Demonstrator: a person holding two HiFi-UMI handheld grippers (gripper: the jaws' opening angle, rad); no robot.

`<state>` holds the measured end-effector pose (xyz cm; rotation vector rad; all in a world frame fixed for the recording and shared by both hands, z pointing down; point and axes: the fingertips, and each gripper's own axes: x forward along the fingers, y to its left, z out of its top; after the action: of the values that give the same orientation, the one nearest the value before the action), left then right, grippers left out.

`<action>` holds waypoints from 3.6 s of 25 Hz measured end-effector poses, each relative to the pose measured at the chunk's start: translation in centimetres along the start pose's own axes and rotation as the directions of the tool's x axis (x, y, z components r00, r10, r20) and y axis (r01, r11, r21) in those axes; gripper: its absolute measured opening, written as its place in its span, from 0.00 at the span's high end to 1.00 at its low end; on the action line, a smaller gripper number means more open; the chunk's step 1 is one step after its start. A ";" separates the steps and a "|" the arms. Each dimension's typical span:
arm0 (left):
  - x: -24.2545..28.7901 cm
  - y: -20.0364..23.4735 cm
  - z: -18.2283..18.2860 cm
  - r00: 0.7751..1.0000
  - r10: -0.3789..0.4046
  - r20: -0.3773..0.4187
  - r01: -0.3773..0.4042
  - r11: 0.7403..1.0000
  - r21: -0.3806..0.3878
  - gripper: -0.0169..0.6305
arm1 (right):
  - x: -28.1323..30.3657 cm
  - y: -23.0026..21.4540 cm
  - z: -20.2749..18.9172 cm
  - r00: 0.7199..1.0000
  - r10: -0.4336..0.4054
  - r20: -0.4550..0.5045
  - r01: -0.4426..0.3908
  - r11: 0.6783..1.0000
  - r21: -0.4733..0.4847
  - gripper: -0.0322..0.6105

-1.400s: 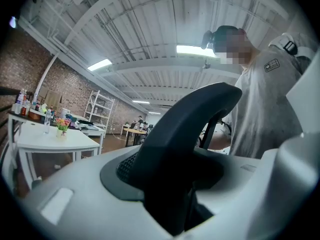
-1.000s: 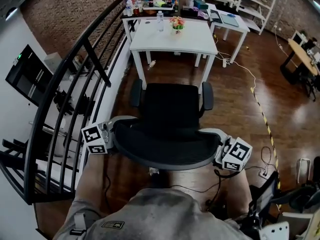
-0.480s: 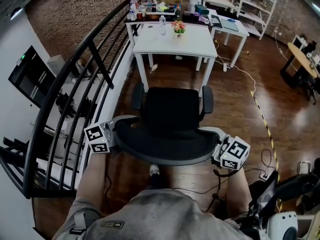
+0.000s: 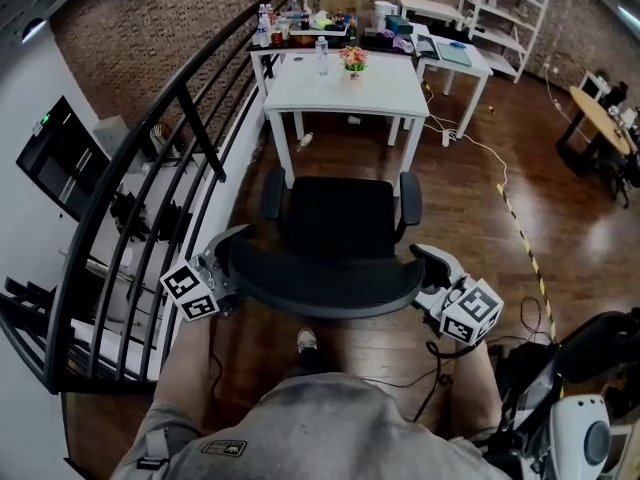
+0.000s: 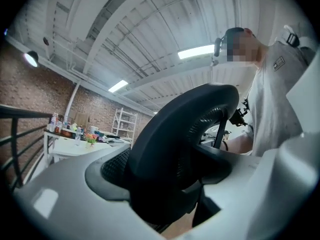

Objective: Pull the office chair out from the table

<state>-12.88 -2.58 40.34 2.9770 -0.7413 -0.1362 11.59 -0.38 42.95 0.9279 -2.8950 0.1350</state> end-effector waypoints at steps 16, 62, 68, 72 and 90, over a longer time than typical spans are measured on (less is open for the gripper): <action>-5.8 -12.7 -1.1 0.975 0.213 0.059 -0.213 0.977 -0.009 0.84 | -6.3 8.5 -2.7 1.000 -0.023 0.016 0.023 0.999 0.028 0.72; -10.4 -39.3 -13.5 0.967 -0.205 -0.150 0.157 0.947 -0.279 0.97 | -11.0 38.5 -15.0 0.963 0.181 -0.199 -0.142 0.970 0.197 0.94; -9.4 -40.0 -13.7 0.970 -0.193 -0.149 0.148 0.951 -0.271 0.97 | -11.8 39.0 -15.8 0.957 0.210 -0.201 -0.167 0.962 0.214 0.94; -9.2 -40.0 -13.9 0.970 -0.184 -0.156 0.139 0.955 -0.263 0.97 | -11.9 38.7 -15.9 0.958 0.213 -0.194 -0.169 0.961 0.220 0.94; -9.8 -38.9 -13.4 0.969 -0.176 -0.171 0.129 0.959 -0.254 0.97 | -10.6 38.6 -15.2 0.953 0.232 -0.193 -0.191 0.958 0.213 0.94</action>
<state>-1.99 36.96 50.85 2.7607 -0.4369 0.0507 -1.37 38.75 54.68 0.5774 -2.8024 0.5082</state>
